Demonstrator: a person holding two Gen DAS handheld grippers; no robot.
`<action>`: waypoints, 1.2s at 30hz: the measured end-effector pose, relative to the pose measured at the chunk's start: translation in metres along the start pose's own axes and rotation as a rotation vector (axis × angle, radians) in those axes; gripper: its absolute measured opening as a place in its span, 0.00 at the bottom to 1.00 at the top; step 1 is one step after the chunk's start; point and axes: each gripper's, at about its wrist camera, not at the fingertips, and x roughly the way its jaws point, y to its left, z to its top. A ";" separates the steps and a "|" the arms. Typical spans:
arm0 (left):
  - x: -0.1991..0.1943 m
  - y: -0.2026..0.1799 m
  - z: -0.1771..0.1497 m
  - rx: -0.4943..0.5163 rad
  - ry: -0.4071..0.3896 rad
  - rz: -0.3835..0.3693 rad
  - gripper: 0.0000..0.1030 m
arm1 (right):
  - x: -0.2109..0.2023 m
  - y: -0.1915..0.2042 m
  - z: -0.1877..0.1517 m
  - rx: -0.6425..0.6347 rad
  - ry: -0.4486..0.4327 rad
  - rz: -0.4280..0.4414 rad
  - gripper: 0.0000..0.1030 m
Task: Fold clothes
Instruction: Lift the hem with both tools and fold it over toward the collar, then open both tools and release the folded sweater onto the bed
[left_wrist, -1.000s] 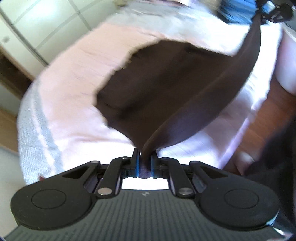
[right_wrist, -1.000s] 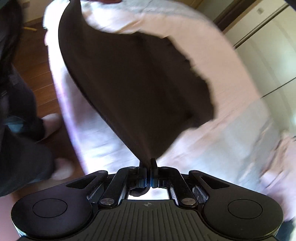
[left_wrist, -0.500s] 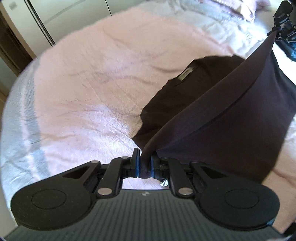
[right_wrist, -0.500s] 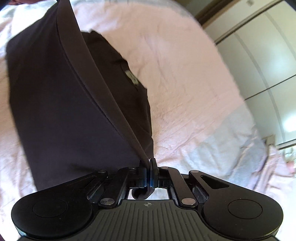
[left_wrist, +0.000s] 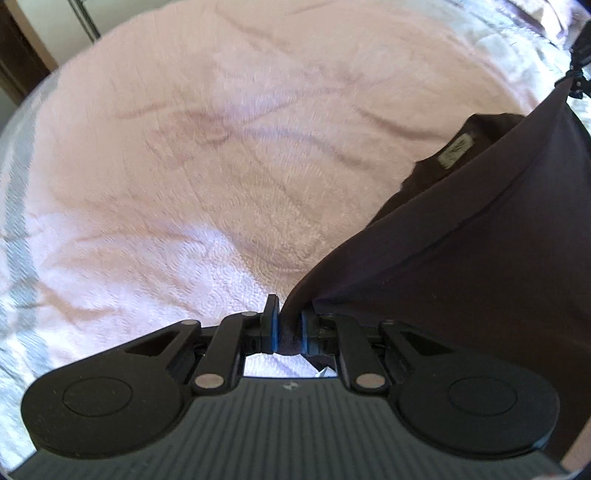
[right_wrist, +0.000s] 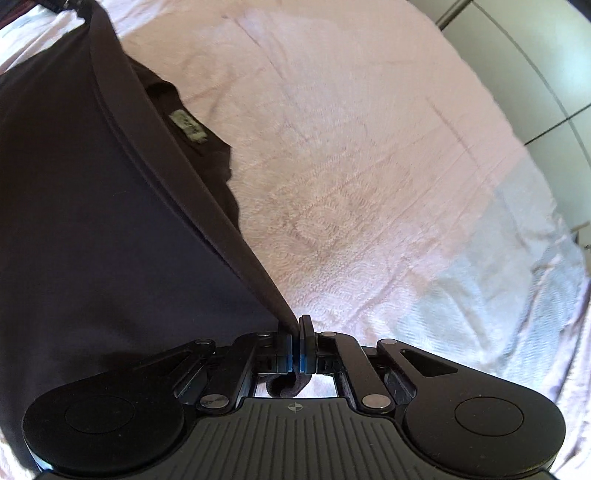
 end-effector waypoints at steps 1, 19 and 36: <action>0.008 0.002 0.000 -0.009 0.010 -0.002 0.09 | 0.008 -0.004 0.001 0.014 0.002 0.013 0.02; -0.015 0.034 -0.008 -0.170 -0.086 0.086 0.24 | 0.005 -0.083 -0.044 0.790 -0.160 0.134 0.40; 0.010 -0.008 0.036 -0.173 -0.203 -0.010 0.23 | 0.027 0.000 0.061 0.557 -0.383 0.214 0.40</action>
